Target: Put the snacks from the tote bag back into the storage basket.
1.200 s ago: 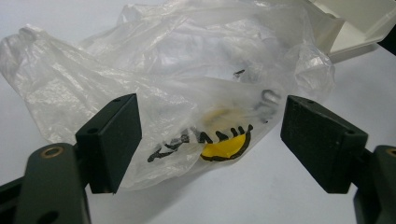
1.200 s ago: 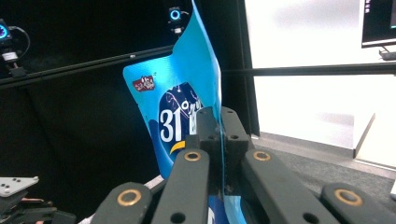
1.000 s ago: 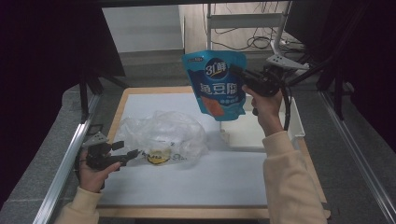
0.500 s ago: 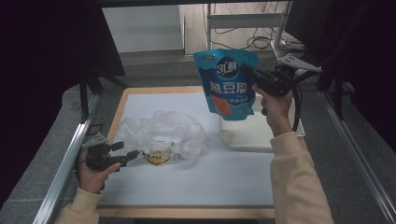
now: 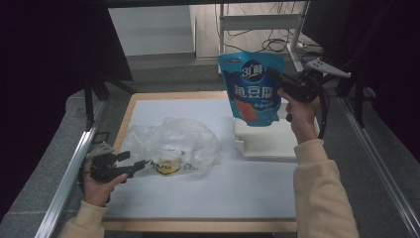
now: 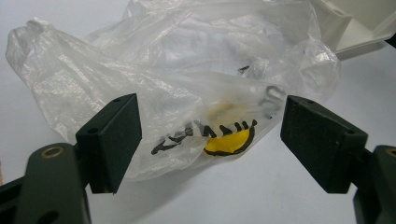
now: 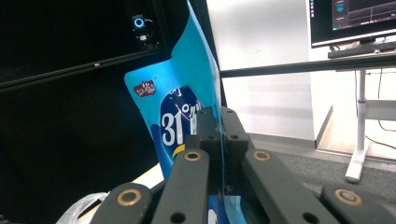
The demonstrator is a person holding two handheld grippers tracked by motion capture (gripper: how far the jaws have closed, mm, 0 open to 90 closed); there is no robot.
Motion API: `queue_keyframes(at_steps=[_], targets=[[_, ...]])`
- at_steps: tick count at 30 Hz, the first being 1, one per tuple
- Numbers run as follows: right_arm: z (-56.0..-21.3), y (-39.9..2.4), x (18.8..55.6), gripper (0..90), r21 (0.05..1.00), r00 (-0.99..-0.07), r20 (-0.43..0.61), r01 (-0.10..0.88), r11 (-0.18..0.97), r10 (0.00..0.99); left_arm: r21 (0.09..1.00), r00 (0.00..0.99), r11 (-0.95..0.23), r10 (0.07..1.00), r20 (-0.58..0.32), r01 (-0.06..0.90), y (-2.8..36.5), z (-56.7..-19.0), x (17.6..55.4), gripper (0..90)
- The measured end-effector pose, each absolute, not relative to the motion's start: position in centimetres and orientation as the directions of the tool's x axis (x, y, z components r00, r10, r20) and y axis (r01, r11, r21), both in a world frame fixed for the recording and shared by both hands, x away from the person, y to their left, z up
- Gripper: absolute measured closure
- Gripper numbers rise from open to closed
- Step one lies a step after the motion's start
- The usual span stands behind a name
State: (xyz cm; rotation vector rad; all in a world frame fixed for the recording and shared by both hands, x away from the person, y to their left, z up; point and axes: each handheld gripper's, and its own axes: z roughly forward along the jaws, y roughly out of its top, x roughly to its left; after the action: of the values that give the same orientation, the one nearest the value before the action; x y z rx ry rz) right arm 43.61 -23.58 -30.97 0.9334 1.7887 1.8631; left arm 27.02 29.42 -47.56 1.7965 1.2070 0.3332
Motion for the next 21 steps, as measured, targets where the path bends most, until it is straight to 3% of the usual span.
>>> queue_keyframes(at_steps=[21], targets=[[-33.9, -24.4, 45.7, 88.8, 0.976, -0.674, 0.197, 0.201, -0.080, 0.712, 0.799, 0.480, -0.104, 0.842, -0.246, 0.592, 29.5, -47.6, 26.9, 21.0]])
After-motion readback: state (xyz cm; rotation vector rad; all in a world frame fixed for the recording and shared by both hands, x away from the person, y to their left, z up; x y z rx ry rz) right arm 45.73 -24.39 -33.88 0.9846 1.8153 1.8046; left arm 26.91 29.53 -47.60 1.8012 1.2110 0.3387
